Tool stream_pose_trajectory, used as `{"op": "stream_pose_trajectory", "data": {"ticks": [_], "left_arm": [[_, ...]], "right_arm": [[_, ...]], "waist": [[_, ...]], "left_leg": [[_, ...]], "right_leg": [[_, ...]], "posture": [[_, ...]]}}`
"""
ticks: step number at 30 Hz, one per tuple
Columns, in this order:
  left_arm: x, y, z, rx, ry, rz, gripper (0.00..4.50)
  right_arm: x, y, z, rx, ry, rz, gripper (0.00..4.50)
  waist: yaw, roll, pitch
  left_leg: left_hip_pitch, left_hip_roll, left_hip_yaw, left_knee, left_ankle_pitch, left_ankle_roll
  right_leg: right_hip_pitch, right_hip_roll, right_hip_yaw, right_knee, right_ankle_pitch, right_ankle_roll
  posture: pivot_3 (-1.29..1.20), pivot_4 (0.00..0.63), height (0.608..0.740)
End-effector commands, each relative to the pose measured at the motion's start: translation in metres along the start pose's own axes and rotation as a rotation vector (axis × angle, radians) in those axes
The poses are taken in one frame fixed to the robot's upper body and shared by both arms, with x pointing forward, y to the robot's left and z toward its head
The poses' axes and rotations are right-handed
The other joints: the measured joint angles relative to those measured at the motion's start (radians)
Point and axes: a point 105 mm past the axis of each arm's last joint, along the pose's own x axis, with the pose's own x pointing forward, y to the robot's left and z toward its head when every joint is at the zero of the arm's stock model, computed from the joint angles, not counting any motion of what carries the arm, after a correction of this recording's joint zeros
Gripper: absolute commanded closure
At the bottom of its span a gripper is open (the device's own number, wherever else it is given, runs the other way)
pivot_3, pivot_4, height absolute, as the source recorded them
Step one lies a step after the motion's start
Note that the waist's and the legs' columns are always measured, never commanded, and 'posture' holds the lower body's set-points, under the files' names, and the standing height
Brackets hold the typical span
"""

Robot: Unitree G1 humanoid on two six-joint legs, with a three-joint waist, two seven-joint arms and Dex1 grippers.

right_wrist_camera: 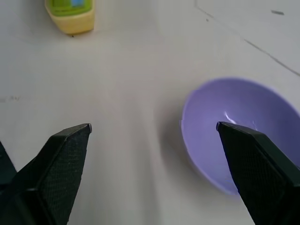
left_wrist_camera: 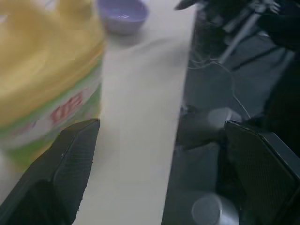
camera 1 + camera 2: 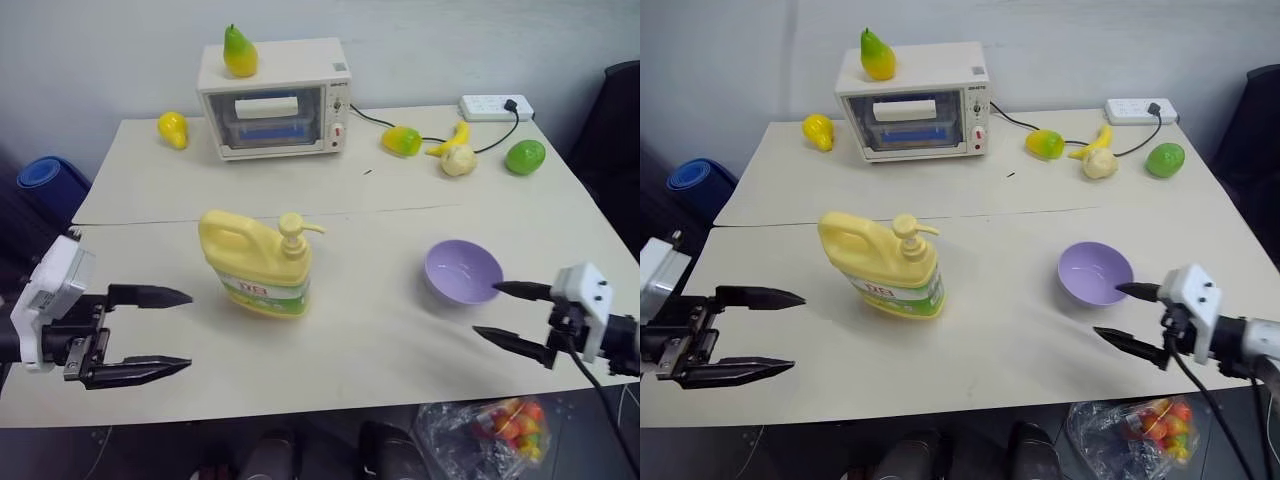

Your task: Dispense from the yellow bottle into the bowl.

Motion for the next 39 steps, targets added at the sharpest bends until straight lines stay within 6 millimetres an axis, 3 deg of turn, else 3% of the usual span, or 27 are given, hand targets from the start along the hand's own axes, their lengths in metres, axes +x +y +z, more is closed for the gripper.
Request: {"op": "stream_pose_trajectory", "data": {"ticks": [1,10,11,13,22,32,35,39], "left_arm": [[0.011,-0.01,0.018,0.08,-0.001,-0.072,0.0],[0.019,-0.005,0.013,0.107,0.012,-0.05,0.0],[0.019,-0.004,0.012,0.108,0.015,-0.045,0.0],[0.019,-0.003,0.011,0.11,0.016,-0.044,0.0],[0.019,0.001,0.013,0.119,-0.004,-0.035,0.0],[0.02,0.006,0.017,0.134,-0.026,-0.029,0.0],[0.02,0.007,0.018,0.136,-0.029,-0.028,0.0],[0.02,0.008,0.019,0.141,-0.035,-0.026,0.0]], "right_arm": [[0.019,-0.002,-0.005,-0.024,0.031,-0.023,0.04],[0.038,-0.02,-0.027,-0.037,0.062,-0.071,0.04],[0.039,-0.022,-0.028,-0.036,0.06,-0.076,0.2],[0.041,-0.025,-0.032,-0.034,0.057,-0.085,0.62],[0.049,-0.029,-0.046,-0.028,0.061,-0.107,3.73],[0.056,-0.039,-0.05,-0.043,0.066,-0.133,3.73],[0.057,-0.041,-0.051,-0.07,0.08,-0.13,3.19],[0.059,-0.044,-0.05,-0.088,0.081,-0.137,1.84]], "waist": [[0.0,0.0,0.0],[-0.001,0.001,0.0],[-0.001,0.001,0.0],[-0.001,0.001,0.0],[-0.002,0.001,0.0],[-0.004,0.001,0.0],[-0.004,0.001,0.0],[-0.004,0.001,0.0]], "left_leg": [[0.0,0.0,0.0,0.0,0.0,0.0],[0.0,0.004,0.002,0.001,-0.001,-0.002],[0.0,0.004,0.002,0.001,-0.001,-0.002],[0.0,0.004,0.002,0.002,-0.001,-0.002],[0.0,0.004,0.004,0.006,-0.002,-0.001],[0.0,0.005,0.005,0.007,-0.002,-0.001],[0.0,0.005,0.005,0.007,-0.002,-0.001],[0.0,0.005,0.005,0.007,-0.002,-0.001]], "right_leg": [[0.0,0.004,0.0,0.0,0.0,0.0],[-0.001,0.012,0.003,0.002,0.0,-0.001],[-0.001,0.012,0.003,0.002,0.0,-0.001],[-0.001,0.012,0.003,0.002,0.0,-0.001],[-0.001,0.012,0.007,0.003,0.001,-0.001],[-0.003,0.012,0.008,0.005,0.001,-0.002],[-0.003,0.012,0.008,0.006,0.001,-0.002],[-0.003,0.012,0.008,0.007,0.001,-0.002]], "posture": [[0.0,0.15,0.74],[0.0,0.15,0.74],[0.0,0.15,0.74],[0.0,0.15,0.74],[0.0,0.15,0.74],[0.0,0.15,0.74],[0.0,0.15,0.74],[0.0,0.15,0.74]]}}
